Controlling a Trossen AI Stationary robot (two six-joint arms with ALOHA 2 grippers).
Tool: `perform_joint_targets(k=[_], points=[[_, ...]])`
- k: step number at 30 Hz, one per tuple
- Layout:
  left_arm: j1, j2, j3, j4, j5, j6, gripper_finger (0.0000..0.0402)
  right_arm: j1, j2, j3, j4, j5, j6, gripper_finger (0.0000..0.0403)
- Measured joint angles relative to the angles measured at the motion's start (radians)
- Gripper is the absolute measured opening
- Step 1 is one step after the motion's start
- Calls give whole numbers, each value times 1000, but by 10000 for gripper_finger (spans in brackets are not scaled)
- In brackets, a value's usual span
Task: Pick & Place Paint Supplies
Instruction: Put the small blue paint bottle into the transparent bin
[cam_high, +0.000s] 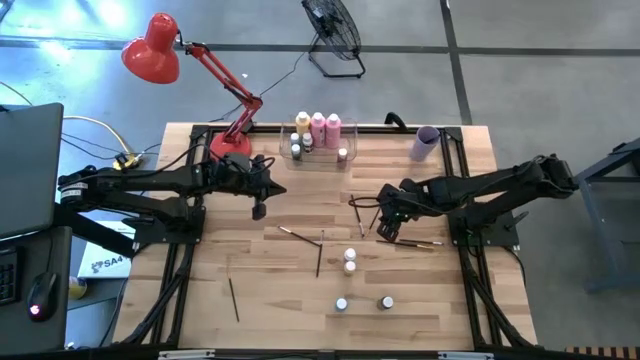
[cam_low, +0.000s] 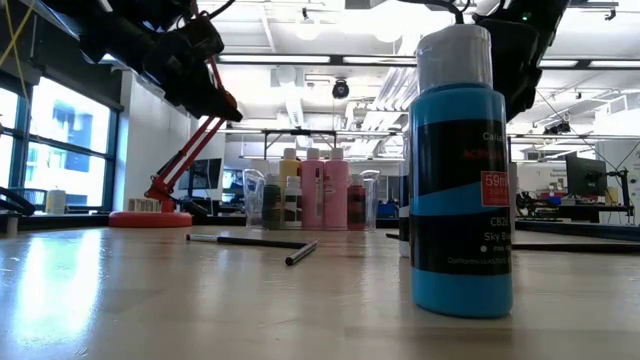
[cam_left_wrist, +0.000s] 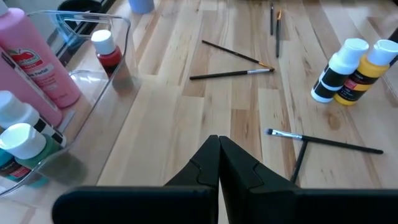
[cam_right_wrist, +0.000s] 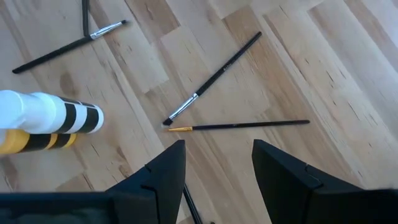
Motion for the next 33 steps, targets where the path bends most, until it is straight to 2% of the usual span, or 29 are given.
perform_joint_targets(k=[9, 13, 25, 30, 33], points=[[0, 0, 0, 0, 0, -26, 0, 0, 0, 2, 38, 8, -53, 176], [0, 0, 0, -3, 1, -25, 0, 0, 0, 2, 67, -57, -66, 176], [0, 0, 0, -15, 1, -23, 0, 0, 1, 2, 248, -129, -517, 176], [0, 0, 0, -15, 0, -23, 0, 0, 1, 2, 311, -135, -493, 176], [0, 0, 0, -14, 1, -23, 0, 0, 1, 2, 283, -190, -423, 176]])
